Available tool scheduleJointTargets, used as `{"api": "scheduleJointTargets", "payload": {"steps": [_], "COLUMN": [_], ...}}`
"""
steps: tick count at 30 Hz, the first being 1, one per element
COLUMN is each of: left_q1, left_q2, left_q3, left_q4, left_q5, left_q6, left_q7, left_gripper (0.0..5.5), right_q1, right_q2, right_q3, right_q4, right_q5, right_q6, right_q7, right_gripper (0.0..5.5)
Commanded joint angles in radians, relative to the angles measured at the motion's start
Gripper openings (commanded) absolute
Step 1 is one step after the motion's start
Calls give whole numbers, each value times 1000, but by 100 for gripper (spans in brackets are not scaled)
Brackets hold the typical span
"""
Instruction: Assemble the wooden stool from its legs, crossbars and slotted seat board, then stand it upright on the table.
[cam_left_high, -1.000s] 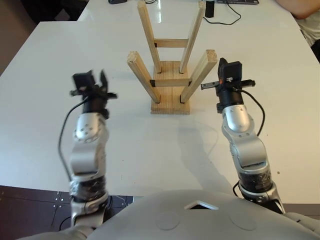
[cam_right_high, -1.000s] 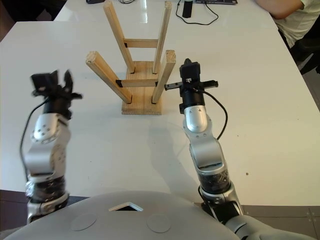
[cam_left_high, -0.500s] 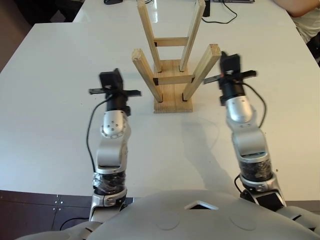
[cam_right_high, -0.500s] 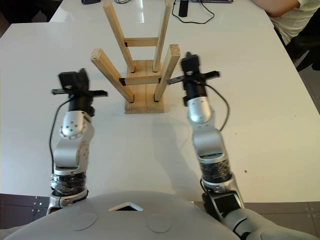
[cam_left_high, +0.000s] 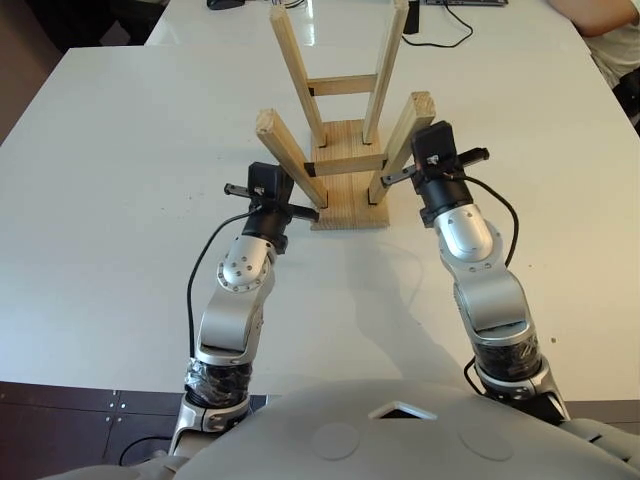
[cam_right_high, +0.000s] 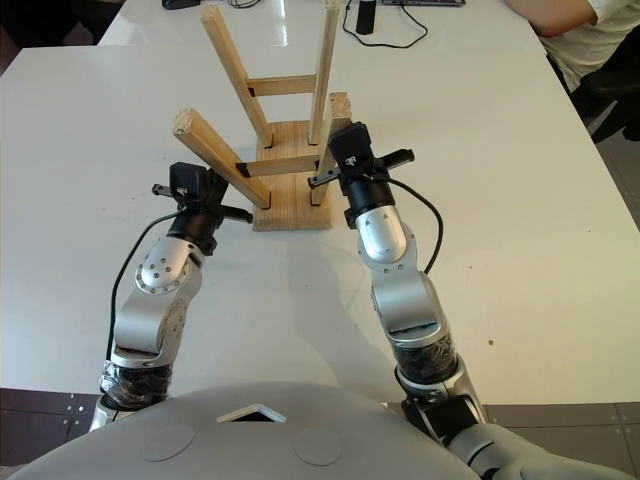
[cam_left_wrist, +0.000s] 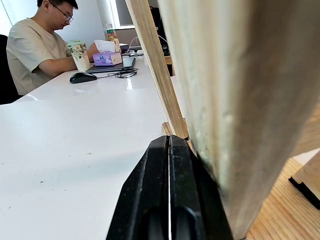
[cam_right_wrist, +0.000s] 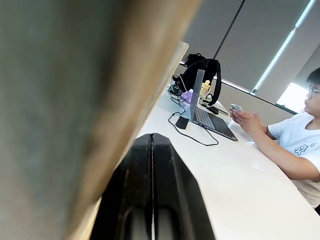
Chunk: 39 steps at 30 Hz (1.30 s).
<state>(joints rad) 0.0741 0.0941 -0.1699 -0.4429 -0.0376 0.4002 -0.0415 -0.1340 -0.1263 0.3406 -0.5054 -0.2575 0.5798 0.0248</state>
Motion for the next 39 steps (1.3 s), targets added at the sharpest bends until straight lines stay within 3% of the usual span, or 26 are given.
{"api": "scheduleJointTargets", "payload": {"steps": [1, 4, 6, 8, 13, 16, 24, 30, 36, 39], "left_q1": [-36, -30, -79, -168, -643, -738, -641, -456, -494, -557], "left_q2": [-12, 9, 10, 11, 98, 101, 98, 100, 101, 106], "left_q3": [-33, 87, 260, 406, 618, 602, 533, 428, 444, 547], "left_q4": [5, 17, 37, 57, 10, -51, -45, 50, 21, -37], "left_q5": [3, 17, -70, -182, -705, -957, -1148, -1061, -1090, -1145], "left_q6": [20, 54, 121, 194, 401, 520, 632, 628, 533, 388], "left_q7": [-25, 34, 58, 69, 13, 50, 172, 144, 128, 114], "left_gripper": [4, 4, 4, 4, 4, 4, 4, 4, 4, 4], "right_q1": [47, 68, -6, -118, -510, -521, -452, -237, -326, -424], "right_q2": [-31, -146, -220, -221, -146, -168, -191, -239, -193, -171], "right_q3": [11, -146, -300, -423, -615, -578, -509, -261, -371, -531], "right_q4": [29, 110, 218, 283, 112, 25, 59, 144, 125, 160], "right_q5": [29, 16, 62, 190, 900, 1050, 1050, 845, 952, 1078], "right_q6": [11, -39, -87, -84, 160, 208, 235, 178, 164, 136], "right_q7": [77, 77, 91, 146, 403, 468, 428, 456, 420, 372], "right_gripper": [0, 0, 0, 0, 0, 0, 0, 0, 0, 0]}}
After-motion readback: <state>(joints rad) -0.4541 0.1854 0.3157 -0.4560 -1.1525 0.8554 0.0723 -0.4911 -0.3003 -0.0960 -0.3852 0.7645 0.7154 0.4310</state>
